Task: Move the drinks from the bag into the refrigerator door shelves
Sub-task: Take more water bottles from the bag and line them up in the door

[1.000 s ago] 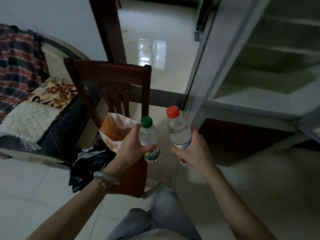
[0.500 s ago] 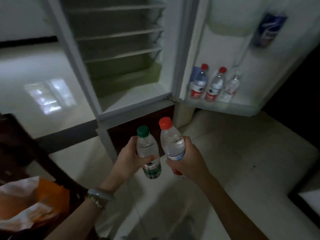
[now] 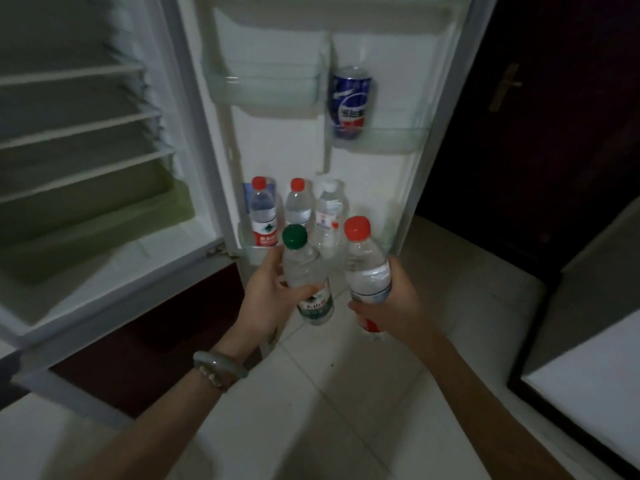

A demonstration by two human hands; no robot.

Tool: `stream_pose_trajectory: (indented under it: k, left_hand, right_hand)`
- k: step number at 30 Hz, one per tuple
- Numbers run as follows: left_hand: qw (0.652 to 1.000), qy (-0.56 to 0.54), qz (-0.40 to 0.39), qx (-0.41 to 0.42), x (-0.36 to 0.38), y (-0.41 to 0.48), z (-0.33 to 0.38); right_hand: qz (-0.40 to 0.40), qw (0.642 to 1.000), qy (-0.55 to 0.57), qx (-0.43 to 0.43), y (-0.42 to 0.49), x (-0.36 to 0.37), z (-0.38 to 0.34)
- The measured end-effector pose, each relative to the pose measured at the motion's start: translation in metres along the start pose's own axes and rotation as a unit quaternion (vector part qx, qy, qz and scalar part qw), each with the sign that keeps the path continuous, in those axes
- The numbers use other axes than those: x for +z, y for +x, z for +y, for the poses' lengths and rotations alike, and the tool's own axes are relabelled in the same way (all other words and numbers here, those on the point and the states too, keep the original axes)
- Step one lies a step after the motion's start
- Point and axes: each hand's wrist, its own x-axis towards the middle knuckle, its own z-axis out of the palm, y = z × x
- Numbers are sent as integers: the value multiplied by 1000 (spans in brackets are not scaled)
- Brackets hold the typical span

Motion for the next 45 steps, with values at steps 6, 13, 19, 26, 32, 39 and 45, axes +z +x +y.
stream_pose_trajectory:
  k: [6,13,19,26,32,39,45]
  left_hand:
    - [999,-10,0,38,44,86,17]
    - [999,43,-11,27,97,183,-7]
    - [997,82,-8,15,125,224,-30]
    - [994,108,-9,-6,154,240,-45]
    - [995,93,27,-39,171,235,-53]
    - [987,101,92,-88,184,233,-61]
    - [967,230,84,-72,187,231,-55]
  right_hand:
    - [66,997,40,-30,69,-32,6]
    - [118,992,-2,-34,172,-32,53]
    - [101,995,0,4,223,-18,78]
    - [62,996,10,69,253,-13,109]
    - [18,998,17,54,261,-8,131]
    - [8,998,36,43,257,2,148]
    - [-35,998,18,44,269,-4,140]
